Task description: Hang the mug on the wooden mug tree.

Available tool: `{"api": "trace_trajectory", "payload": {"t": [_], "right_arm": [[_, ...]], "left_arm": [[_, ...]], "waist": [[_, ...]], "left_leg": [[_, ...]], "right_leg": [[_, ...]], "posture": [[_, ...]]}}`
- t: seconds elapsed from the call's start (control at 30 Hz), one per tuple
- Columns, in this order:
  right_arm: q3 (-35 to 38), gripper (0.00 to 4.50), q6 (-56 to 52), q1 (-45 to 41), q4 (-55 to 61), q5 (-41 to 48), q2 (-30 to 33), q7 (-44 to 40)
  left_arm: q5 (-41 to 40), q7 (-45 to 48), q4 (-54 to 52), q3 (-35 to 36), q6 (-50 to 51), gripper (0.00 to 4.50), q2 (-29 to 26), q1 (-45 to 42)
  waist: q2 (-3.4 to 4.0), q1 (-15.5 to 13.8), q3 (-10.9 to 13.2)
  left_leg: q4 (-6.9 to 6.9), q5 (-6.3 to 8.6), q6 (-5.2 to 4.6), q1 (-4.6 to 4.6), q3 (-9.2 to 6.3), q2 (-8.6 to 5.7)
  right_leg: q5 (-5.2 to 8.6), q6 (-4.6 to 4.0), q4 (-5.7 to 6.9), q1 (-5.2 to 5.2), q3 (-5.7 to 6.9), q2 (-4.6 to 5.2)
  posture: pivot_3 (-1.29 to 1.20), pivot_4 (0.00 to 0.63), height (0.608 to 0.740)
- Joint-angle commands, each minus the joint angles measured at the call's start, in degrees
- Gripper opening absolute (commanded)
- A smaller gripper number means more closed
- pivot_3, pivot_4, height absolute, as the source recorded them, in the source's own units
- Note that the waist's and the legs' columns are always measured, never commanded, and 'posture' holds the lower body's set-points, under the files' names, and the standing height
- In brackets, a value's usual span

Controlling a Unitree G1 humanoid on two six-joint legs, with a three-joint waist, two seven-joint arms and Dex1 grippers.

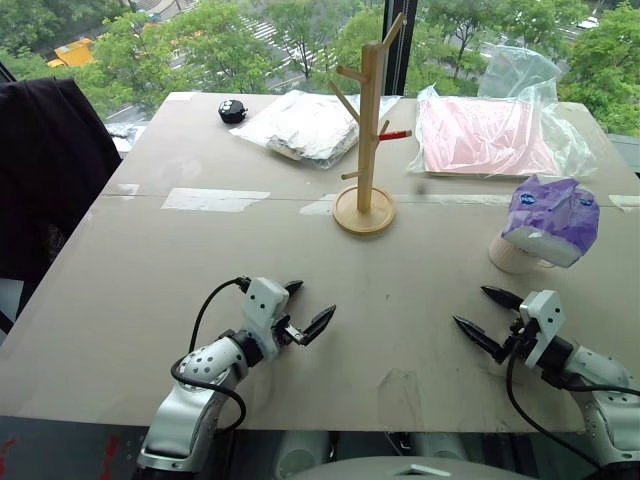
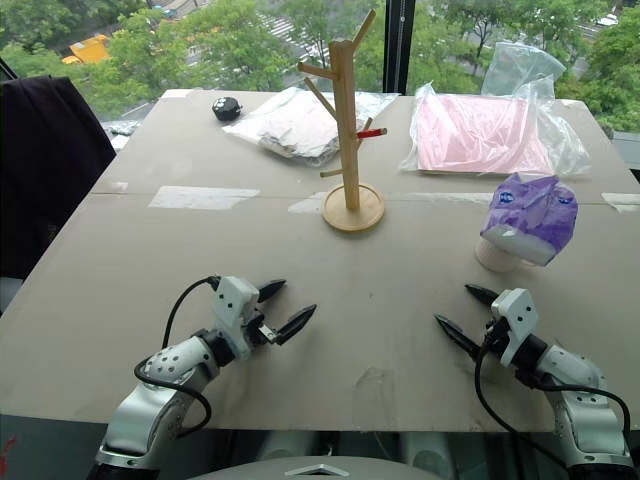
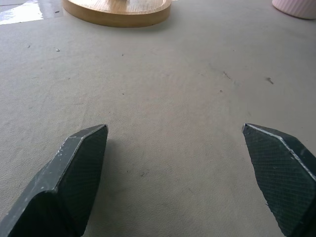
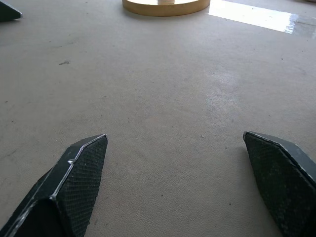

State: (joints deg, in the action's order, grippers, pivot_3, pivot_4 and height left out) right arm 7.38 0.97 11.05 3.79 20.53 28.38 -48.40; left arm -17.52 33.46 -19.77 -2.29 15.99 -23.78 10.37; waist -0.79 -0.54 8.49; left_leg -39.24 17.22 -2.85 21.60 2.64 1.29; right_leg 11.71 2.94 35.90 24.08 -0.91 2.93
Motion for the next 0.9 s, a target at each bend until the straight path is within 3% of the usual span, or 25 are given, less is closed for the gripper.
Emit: {"api": "trace_trajectory", "payload": {"t": [0.03,0.7,0.9], "right_arm": [[0.7,4.44,0.5,0.3,0.0,-0.1,0.6,-0.1],[0.6,4.44,1.2,-0.2,0.9,0.0,0.3,0.4],[-0.7,4.44,0.8,0.0,9.8,-1.1,0.6,2.2]], "left_arm": [[0.4,-0.1,-0.1,-0.4,0.4,4.50,-0.2,0.7],[-0.3,1.7,0.7,-0.2,-0.2,4.50,-0.1,-0.9],[-1.3,5.1,-1.7,-1.5,0.5,4.50,-1.5,-4.5]], "waist": [[0.00,0.0,0.0],[0.00,-0.1,0.0],[0.03,-0.2,0.0]], "left_leg": [[0.00,0.00,0.00,0.00,0.00,0.00],[0.00,0.00,0.00,0.01,0.00,0.00],[0.00,0.00,0.00,0.05,-0.02,0.00]], "right_leg": [[0.00,0.00,0.00,0.00,0.00,0.00],[0.00,0.00,0.00,0.00,0.00,0.00],[0.00,0.00,0.00,0.02,0.02,0.00]], "posture": [[0.00,0.150,0.740],[0.00,0.150,0.740],[0.00,0.150,0.740]]}}
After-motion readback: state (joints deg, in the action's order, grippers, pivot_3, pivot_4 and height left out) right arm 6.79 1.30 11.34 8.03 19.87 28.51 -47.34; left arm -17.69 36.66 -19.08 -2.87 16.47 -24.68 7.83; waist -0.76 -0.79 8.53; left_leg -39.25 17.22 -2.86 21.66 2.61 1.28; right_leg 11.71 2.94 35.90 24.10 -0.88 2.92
